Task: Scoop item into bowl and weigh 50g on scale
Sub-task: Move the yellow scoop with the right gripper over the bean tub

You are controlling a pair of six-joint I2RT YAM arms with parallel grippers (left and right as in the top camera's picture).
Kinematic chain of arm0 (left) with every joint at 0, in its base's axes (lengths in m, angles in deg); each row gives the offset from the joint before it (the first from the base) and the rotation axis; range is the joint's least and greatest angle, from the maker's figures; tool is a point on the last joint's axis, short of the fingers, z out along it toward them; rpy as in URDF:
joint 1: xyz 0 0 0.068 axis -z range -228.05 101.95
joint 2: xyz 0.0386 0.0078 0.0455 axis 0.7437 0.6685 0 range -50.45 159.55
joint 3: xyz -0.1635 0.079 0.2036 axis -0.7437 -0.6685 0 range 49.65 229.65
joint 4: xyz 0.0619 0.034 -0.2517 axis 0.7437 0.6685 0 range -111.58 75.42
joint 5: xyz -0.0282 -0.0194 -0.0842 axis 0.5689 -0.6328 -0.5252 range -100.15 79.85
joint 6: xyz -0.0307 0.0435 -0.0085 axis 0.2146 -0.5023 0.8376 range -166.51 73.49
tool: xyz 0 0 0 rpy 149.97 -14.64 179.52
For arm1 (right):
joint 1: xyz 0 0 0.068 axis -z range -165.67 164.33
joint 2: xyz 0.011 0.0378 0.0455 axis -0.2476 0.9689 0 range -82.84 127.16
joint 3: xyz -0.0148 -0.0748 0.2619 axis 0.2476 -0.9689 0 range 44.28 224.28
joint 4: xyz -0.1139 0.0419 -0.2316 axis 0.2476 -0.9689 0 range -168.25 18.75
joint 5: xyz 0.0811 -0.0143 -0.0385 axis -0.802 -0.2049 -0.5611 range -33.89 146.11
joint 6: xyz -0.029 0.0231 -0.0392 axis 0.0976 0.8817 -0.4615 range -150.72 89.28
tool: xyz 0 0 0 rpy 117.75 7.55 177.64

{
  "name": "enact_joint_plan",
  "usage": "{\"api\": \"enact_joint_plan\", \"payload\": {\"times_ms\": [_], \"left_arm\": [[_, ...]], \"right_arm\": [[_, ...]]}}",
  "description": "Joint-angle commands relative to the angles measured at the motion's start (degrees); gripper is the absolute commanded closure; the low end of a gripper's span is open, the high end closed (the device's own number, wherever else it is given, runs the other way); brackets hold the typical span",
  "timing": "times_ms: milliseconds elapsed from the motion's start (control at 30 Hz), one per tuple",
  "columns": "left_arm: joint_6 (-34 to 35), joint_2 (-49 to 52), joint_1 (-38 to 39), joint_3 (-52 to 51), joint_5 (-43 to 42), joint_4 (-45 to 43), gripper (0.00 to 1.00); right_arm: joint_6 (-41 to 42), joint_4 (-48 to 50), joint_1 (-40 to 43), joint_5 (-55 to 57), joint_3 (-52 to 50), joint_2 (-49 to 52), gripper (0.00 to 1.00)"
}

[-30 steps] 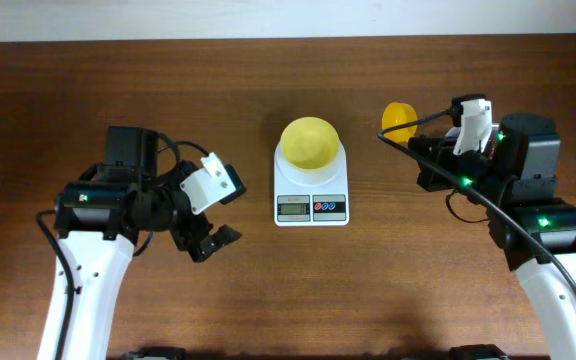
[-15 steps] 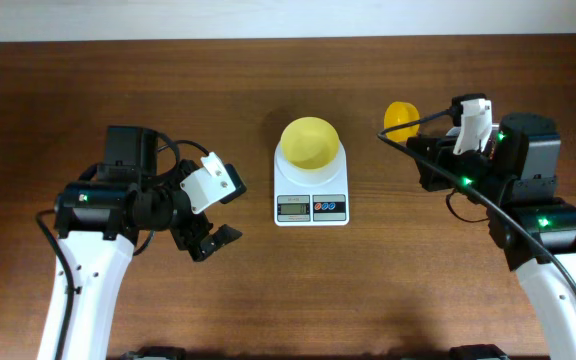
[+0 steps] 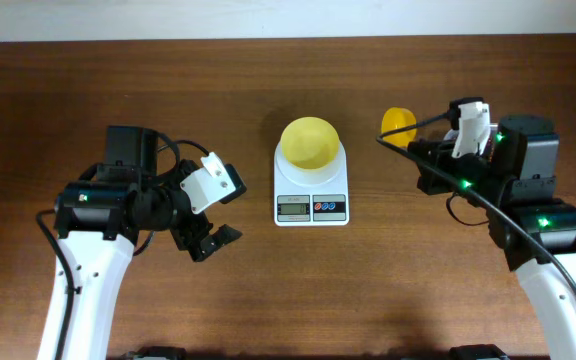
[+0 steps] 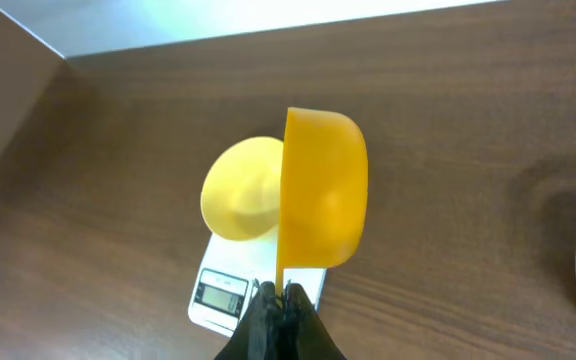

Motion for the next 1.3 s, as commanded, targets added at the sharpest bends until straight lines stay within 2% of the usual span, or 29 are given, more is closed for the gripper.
{"api": "enact_joint_plan", "payload": {"times_ms": [0, 200, 267, 433, 533, 667, 733, 767, 833, 967, 1000, 1067, 1133, 1200, 1267], "left_arm": [[-0.7, -0.9, -0.3, -0.4, -1.0, 0.1, 0.01], [-0.7, -0.9, -0.3, -0.4, -1.0, 0.1, 0.01], [-0.7, -0.9, -0.3, -0.4, -1.0, 0.1, 0.01], [-0.7, -0.9, -0.3, -0.4, -1.0, 0.1, 0.01], [-0.7, -0.9, -0.3, -0.4, -1.0, 0.1, 0.01], [-0.7, -0.9, -0.3, -0.4, -1.0, 0.1, 0.01], [-0.7, -0.9, -0.3, -0.4, -1.0, 0.1, 0.01], [-0.7, -0.9, -0.3, -0.4, -1.0, 0.1, 0.01], [-0.7, -0.9, -0.3, -0.4, -1.0, 0.1, 0.01], [-0.7, -0.9, -0.3, -0.4, -1.0, 0.1, 0.01], [-0.7, -0.9, -0.3, -0.4, -1.0, 0.1, 0.01], [-0.7, -0.9, -0.3, -0.4, -1.0, 0.1, 0.01], [-0.7, -0.9, -0.3, -0.4, -1.0, 0.1, 0.01], [-0.7, -0.9, -0.3, -0.4, -1.0, 0.1, 0.01], [-0.7, -0.9, -0.3, -0.4, -1.0, 0.1, 0.01]], "right_arm": [[-1.8, -2.4, 0.2, 0.2, 0.6, -0.9, 0.96], [-1.8, -8.7, 0.2, -0.9, 0.6, -2.1, 0.96], [3.2, -11.8, 0.2, -1.3, 0.6, -2.1, 0.96], [4.0, -18.4, 0.2, -2.7, 1.7, -2.2, 0.96], [4.0, -23.8, 0.2, 10.0, 1.9, -2.2, 0.96], [4.0, -24.9, 0.2, 28.8, 4.8, -2.2, 0.96], [0.0, -24.8, 0.2, 39.4, 8.3, -2.2, 0.96], [-3.9, -23.8, 0.2, 42.6, 9.5, -2.2, 0.96], [-6.1, -21.9, 0.2, 45.0, 9.6, -1.7, 0.96], [-6.5, -17.6, 3.2, 44.7, 9.5, 5.9, 0.96], [-6.3, -16.7, 4.1, 43.1, 9.6, 7.3, 0.96], [-6.3, -12.8, 6.9, 31.8, 9.6, 11.4, 0.96], [-5.5, -8.5, 8.8, 27.3, 9.6, 14.6, 0.96], [-4.4, -4.6, 9.6, 26.8, 9.6, 19.5, 0.96], [-4.4, -6.0, 9.6, 27.0, 9.6, 22.8, 0.96]]}}
